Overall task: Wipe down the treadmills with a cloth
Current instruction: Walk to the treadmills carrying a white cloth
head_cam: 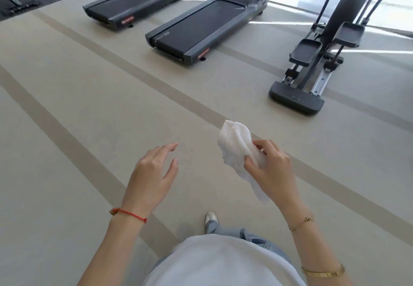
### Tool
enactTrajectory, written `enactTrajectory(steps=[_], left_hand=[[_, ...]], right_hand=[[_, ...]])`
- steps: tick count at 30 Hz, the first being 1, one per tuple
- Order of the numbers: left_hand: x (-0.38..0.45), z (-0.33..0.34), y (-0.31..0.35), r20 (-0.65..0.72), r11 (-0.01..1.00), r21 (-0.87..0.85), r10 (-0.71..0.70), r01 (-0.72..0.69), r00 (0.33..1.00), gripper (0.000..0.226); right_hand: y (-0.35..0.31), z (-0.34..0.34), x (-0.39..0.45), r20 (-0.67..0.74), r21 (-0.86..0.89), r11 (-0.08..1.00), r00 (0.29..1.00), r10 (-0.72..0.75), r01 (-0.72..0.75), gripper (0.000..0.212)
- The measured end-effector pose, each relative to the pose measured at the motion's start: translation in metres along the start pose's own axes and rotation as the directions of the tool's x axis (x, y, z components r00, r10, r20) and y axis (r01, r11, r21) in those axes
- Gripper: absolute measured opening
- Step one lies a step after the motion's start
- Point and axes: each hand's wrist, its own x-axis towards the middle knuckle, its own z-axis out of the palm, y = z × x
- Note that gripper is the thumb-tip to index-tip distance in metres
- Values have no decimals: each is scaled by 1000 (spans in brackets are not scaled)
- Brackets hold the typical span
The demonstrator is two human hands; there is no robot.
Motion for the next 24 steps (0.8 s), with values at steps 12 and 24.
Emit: enactTrajectory(steps=[12,24], left_hand=[[257,39,-23,23,1000,-20,23,-23,999,35],[584,72,-47,57,990,-29,138,-136,989,35]], right_hand=[[35,41,246,16,-16,1000,1000,22,-21,31],[67,81,540,-92,-40,998,994,53,-57,30]])
